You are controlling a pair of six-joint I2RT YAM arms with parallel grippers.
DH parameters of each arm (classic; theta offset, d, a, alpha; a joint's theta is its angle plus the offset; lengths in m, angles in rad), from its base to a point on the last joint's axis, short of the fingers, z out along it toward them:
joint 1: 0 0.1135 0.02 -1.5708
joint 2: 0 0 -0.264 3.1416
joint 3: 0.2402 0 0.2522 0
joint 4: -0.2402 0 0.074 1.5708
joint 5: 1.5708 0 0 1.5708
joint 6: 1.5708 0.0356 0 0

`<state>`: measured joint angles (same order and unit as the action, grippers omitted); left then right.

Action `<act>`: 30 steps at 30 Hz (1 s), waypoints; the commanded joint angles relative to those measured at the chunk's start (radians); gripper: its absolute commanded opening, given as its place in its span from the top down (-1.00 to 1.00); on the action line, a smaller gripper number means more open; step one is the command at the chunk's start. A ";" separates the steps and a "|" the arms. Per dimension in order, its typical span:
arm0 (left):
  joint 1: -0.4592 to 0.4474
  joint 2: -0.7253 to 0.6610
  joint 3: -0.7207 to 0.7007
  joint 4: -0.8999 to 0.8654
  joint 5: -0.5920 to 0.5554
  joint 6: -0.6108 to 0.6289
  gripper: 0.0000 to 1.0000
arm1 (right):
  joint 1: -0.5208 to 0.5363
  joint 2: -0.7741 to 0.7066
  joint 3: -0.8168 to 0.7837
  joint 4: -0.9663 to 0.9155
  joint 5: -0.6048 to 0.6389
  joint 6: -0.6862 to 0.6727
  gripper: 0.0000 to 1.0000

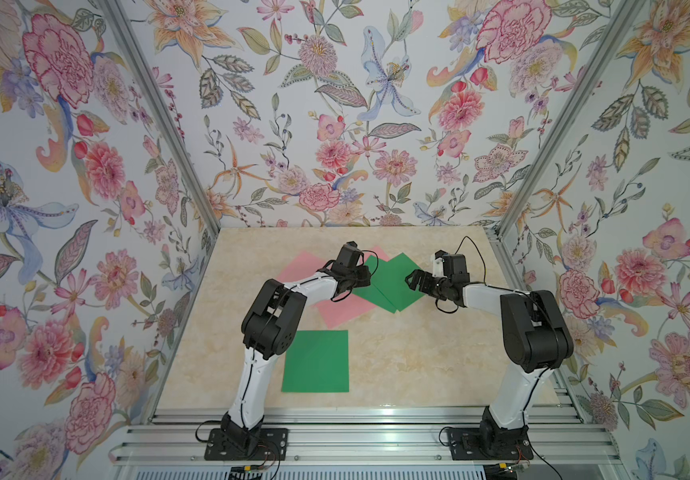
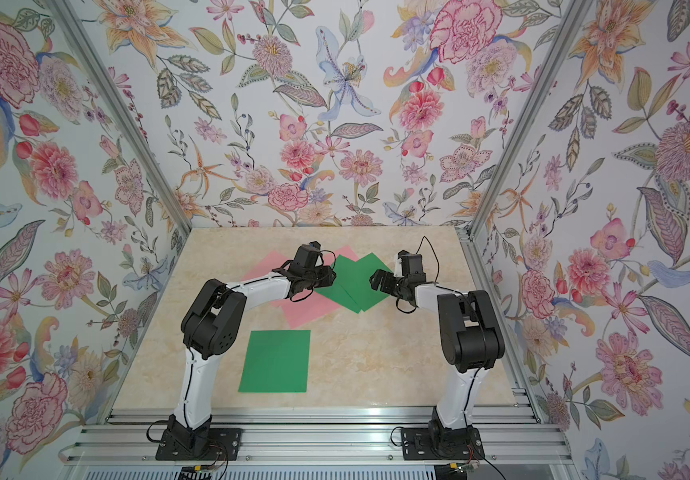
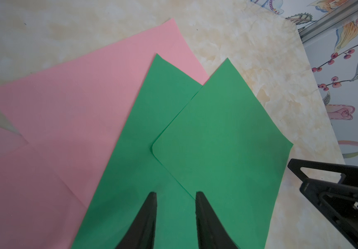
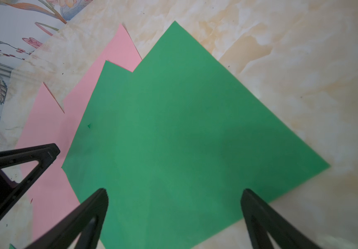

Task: Sort the scattered colored papers by color
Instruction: Pick up the colored paper from the center of the board.

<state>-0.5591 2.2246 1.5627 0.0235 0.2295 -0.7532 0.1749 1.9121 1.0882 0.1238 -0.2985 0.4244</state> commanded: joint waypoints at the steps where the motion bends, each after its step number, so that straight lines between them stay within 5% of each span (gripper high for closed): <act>1: -0.011 0.052 0.053 0.000 0.001 -0.030 0.34 | -0.003 0.038 0.047 -0.025 0.023 -0.015 -0.99; 30: -0.012 0.167 0.238 -0.161 -0.098 0.019 0.35 | -0.013 0.074 0.053 -0.040 -0.009 0.007 -0.99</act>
<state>-0.5617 2.3550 1.7630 -0.1005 0.1589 -0.7593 0.1684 1.9682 1.1446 0.0902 -0.3000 0.4232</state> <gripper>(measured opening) 0.327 0.997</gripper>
